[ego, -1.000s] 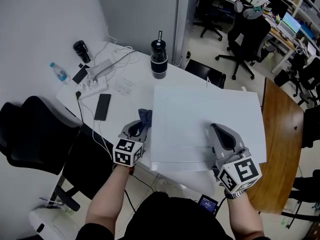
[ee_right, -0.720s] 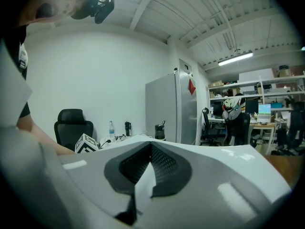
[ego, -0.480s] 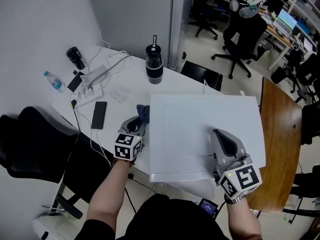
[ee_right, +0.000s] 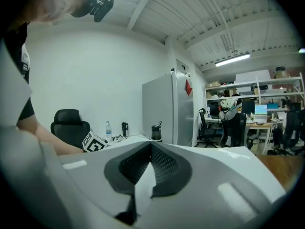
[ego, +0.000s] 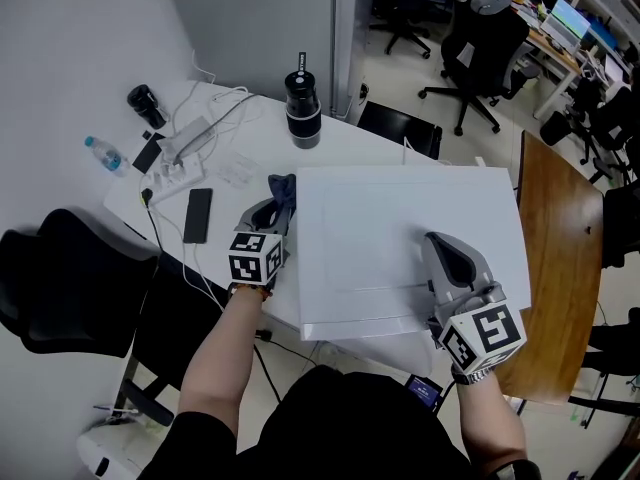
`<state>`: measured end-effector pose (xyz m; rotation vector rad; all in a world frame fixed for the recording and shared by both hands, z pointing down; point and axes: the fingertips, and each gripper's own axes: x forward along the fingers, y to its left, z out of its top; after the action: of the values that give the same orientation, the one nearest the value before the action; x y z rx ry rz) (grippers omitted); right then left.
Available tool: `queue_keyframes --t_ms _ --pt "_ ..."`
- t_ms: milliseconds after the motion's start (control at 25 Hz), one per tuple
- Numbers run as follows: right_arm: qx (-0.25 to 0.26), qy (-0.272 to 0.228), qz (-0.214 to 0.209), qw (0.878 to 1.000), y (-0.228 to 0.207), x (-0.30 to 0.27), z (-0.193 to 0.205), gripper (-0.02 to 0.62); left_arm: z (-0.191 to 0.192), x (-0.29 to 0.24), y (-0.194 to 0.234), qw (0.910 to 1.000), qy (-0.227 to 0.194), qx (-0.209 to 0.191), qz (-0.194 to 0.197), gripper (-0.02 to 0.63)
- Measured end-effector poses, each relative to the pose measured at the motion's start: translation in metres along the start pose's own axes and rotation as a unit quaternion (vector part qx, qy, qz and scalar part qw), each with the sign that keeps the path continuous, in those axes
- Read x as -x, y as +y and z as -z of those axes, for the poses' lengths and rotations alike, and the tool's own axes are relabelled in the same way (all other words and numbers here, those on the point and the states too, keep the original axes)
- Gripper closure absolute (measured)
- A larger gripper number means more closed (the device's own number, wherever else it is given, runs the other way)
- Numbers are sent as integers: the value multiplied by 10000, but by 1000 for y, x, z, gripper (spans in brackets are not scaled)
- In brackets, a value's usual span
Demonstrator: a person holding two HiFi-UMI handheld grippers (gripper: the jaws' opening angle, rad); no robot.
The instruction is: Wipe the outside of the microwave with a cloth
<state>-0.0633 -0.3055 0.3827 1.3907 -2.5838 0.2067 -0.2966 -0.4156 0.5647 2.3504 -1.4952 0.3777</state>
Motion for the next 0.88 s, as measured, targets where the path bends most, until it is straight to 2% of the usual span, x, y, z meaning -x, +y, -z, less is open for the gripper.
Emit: queue_keyframes --t_ms 560,880 --pt "60 -24 -2 10000 19 24 -7 594 -43 57 -2 9984 -531 2 -175 549" --pt "87 -99 -64 9999 20 49 -10 594 -87 113 -25 9941 -1026 -114 -319 549"
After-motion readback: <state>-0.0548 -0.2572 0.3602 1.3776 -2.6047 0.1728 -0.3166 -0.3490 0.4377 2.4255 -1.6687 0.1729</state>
